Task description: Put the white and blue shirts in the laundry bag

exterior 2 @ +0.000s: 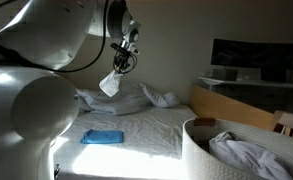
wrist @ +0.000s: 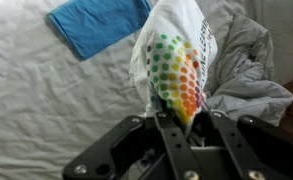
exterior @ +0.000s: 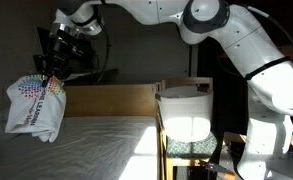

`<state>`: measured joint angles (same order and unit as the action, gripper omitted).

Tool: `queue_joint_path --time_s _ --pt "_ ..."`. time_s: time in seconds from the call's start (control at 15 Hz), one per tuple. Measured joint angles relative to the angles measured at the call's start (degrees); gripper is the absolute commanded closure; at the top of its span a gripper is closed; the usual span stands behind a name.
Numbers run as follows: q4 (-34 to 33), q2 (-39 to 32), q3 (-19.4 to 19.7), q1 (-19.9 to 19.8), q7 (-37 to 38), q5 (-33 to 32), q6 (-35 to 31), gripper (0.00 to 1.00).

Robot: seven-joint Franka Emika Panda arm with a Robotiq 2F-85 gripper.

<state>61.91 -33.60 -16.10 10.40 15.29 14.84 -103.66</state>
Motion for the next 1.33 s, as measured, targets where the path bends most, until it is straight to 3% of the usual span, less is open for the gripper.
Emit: queue_joint_path --time_s 0.67,1.33 --pt "-1.9 -1.2 10.1 -8.0 3.2 0.0 0.1 0.88" --pt "-1.7 6.9 21.3 -15.1 14.7 0.0 0.4 0.88"
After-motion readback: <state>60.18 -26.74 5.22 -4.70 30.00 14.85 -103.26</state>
